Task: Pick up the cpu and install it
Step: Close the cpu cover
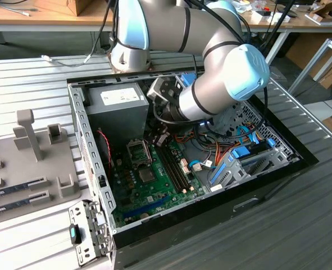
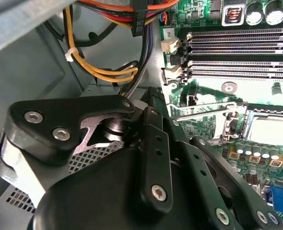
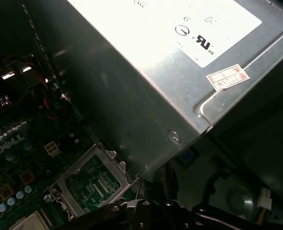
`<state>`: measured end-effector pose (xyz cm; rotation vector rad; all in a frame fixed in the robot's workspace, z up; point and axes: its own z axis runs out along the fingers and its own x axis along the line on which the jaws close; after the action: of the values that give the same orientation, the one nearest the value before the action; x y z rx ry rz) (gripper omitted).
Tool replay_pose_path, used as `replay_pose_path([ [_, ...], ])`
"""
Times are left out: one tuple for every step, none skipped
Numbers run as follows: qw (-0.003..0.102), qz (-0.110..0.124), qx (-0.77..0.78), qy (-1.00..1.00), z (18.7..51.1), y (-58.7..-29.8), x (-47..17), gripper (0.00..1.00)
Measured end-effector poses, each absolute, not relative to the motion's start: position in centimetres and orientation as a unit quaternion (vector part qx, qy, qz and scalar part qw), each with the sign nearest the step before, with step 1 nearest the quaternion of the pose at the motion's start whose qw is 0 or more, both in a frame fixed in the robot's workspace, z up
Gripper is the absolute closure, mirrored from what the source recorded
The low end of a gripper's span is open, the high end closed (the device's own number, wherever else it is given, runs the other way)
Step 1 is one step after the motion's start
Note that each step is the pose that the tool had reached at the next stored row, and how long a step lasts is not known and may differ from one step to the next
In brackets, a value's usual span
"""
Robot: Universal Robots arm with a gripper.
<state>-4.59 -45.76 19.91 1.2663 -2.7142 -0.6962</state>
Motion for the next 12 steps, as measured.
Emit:
replay_pose_path([
  [0.033, -0.226, 0.412, -0.882, 19.86, -45.76, -4.59, 0.89],
  [0.033, -0.227, 0.412, -0.882, 19.79, -45.76, -4.6, 0.89],
  [0.033, -0.227, 0.412, -0.882, 19.68, -45.76, -4.6, 0.89],
  [0.033, -0.227, 0.412, -0.882, 19.59, -45.76, -4.6, 0.89],
  [0.033, -0.227, 0.412, -0.882, 19.52, -45.77, -4.61, 0.89],
  [0.033, -0.227, 0.412, -0.882, 19.49, -45.76, -4.6, 0.89],
  [0.033, -0.227, 0.412, -0.882, 19.45, -45.76, -4.6, 0.89],
  [0.033, -0.227, 0.412, -0.882, 19.41, -45.76, -4.6, 0.89],
  [0.033, -0.228, 0.412, -0.882, 19.35, -45.76, -4.6, 0.89],
  [0.033, -0.228, 0.412, -0.882, 19.25, -45.76, -4.6, 0.89],
  [0.033, -0.228, 0.412, -0.882, 19.18, -45.76, -4.6, 0.89],
  [0.033, -0.228, 0.412, -0.882, 19.06, -45.76, -4.6, 0.89],
])
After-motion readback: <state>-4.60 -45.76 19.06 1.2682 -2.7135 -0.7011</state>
